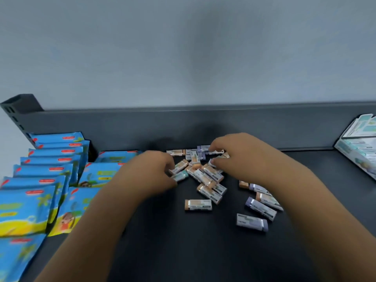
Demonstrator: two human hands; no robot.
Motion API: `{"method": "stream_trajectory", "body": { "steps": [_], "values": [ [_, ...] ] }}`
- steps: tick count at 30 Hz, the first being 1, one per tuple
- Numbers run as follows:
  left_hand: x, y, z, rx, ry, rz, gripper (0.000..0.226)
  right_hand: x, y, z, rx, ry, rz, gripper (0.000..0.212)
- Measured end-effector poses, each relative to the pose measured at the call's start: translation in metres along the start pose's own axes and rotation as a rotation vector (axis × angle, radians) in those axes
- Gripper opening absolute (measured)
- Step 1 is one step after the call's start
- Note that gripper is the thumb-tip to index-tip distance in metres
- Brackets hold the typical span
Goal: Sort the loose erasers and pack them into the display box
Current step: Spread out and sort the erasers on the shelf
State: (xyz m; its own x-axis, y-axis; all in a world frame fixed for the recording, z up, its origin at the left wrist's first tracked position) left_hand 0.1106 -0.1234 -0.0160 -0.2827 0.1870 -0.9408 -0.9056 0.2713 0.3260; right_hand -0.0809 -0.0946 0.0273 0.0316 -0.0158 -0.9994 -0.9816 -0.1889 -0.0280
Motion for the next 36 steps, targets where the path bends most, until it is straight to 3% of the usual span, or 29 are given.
{"method": "stream_trajectory", "body": {
  "steps": [3, 10, 16, 21, 24, 29, 36],
  "values": [
    [0.009, 0.002, -0.003, -0.001, -0.050, -0.018, 0.027, 0.000, -0.014, 0.001, 0.000, 0.022, -0.021, 0.032],
    [0.012, 0.003, -0.005, -0.029, 0.025, -0.058, 0.016, 0.018, -0.017, -0.002, 0.056, -0.038, 0.028, 0.030],
    [0.001, -0.002, 0.002, -0.052, 0.049, -0.002, 0.017, 0.028, -0.001, 0.006, 0.129, -0.127, 0.042, 0.055],
    [-0.010, 0.001, 0.012, -0.057, 0.111, 0.117, 0.022, 0.034, 0.008, 0.011, 0.162, -0.050, 0.007, 0.019],
    [-0.015, 0.004, 0.015, -0.042, 0.146, 0.155, 0.022, 0.040, 0.006, 0.010, 0.197, -0.017, 0.017, 0.035],
    [-0.019, 0.007, 0.020, -0.049, 0.150, 0.117, 0.016, 0.041, 0.007, 0.007, 0.214, 0.064, 0.068, 0.029],
    [-0.022, 0.012, 0.028, -0.020, 0.214, 0.074, 0.013, 0.044, 0.051, 0.011, 0.342, 0.017, 0.129, 0.032]
  ]
}}
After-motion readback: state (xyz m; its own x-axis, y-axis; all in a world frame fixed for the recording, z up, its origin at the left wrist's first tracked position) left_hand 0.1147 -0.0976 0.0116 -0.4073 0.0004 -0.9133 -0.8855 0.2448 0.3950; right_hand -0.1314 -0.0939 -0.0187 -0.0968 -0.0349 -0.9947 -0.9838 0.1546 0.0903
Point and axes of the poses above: each hand's wrist, its own z-axis away from the middle knuckle, its own x-axis out of the palm, y = z × x, the point moved 7 cm from there along -z, towards the middle knuckle, and after that the axes turned 8 degrees about z, right-handed, at the moved point
